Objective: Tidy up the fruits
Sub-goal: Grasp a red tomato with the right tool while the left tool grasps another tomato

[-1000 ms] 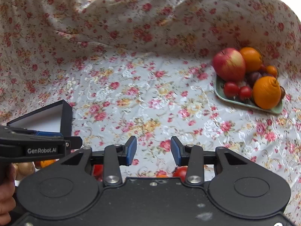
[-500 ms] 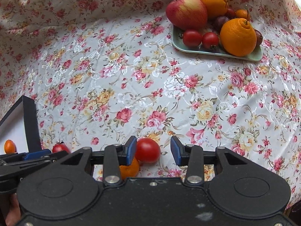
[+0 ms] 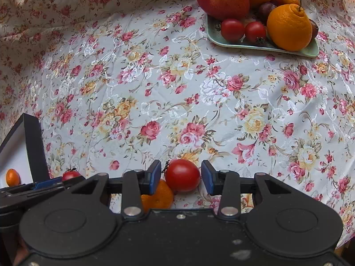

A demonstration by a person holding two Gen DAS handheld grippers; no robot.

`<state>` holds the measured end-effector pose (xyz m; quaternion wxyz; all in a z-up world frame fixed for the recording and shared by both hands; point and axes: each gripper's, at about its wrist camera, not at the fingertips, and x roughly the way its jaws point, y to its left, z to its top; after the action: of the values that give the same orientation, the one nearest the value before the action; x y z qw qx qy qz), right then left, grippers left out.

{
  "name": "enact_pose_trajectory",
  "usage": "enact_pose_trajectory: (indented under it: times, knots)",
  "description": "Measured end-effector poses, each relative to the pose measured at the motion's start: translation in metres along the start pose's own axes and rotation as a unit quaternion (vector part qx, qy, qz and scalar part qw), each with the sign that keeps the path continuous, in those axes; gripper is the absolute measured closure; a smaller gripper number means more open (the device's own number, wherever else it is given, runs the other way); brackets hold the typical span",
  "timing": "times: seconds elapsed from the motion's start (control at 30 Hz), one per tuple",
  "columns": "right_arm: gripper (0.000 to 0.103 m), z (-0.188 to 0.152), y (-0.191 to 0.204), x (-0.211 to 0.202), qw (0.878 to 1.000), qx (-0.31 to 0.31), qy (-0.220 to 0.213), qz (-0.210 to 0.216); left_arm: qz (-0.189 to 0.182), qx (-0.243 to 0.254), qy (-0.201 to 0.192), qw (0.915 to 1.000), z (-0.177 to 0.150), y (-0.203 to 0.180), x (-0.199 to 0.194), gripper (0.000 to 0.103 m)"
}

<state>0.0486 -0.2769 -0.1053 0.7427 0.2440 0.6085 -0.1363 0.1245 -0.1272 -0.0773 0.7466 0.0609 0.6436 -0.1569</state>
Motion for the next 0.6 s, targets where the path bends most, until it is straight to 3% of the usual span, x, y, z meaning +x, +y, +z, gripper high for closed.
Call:
enact_pose_trajectory:
  times: [0.07, 0.27, 0.6]
  knots:
    - [0.061, -0.001, 0.0, 0.002, 1.0, 0.001, 0.002, 0.003, 0.0, -0.003, -0.002, 1.0, 0.0, 0.001, 0.0, 0.062]
    - [0.063, -0.003, 0.004, 0.001, 1.0, -0.015, -0.013, -0.006, -0.022, -0.016, -0.005, 0.9996, 0.001, 0.004, -0.002, 0.062]
    - [0.064, -0.002, 0.006, -0.007, 0.998, -0.035, -0.038, -0.021, -0.016, -0.003, -0.02, 0.9997, 0.001, 0.001, -0.008, 0.062]
